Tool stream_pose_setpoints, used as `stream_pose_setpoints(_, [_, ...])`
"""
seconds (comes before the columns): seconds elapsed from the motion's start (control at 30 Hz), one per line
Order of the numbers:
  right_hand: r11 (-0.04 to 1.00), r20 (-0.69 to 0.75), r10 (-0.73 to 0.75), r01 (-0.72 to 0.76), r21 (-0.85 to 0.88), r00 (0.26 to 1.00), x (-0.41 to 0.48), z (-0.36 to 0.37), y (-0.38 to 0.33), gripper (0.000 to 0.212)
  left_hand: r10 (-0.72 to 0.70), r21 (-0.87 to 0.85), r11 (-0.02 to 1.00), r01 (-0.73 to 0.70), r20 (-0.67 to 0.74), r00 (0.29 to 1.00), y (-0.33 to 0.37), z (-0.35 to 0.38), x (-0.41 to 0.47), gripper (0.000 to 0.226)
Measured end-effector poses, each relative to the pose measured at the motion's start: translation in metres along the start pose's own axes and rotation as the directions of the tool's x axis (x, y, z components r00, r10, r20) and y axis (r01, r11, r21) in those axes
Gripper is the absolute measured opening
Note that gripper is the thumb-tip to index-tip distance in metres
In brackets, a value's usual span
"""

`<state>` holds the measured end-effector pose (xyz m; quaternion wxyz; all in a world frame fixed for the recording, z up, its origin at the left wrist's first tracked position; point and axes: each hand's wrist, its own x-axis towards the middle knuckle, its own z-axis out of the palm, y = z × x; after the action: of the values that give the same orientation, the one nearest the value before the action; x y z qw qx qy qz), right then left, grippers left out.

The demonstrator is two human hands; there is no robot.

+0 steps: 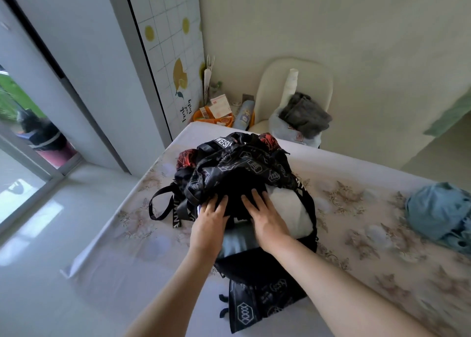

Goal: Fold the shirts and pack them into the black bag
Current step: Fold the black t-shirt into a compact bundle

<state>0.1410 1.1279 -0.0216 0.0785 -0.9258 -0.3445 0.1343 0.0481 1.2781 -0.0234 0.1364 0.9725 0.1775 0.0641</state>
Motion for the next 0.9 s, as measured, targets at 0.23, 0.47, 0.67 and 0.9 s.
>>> stream_pose_setpoints(0.23, [0.994, 0.013, -0.082, 0.081, 0.071, 0.997, -0.015, -0.025, 0.016, 0.069, -0.011, 0.037, 0.999, 0.012, -0.011, 1.0, 0.031, -0.028, -0.001, 0.057])
stream_pose_setpoints(0.47, [0.983, -0.146, 0.042, -0.015, 0.183, 0.988, -0.074, -0.074, 0.117, 0.05, 0.248, -0.168, 0.953, -0.251, -0.037, 0.968, 0.148, -0.023, 0.026, 0.04])
stream_pose_setpoints(0.67, [0.939, -0.152, 0.291, -0.251, 0.233, 0.945, -0.154, -0.084, 0.274, 0.043, 0.357, -0.207, 0.924, -0.321, 0.171, 0.918, 0.297, 0.03, 0.041, 0.041])
stream_pose_setpoints(0.9, [0.891, -0.098, 0.412, -0.378, 0.252, 0.906, -0.242, -0.075, 0.465, 0.049, 0.412, -0.227, 0.91, -0.348, 0.389, 0.824, 0.473, 0.108, 0.042, 0.046])
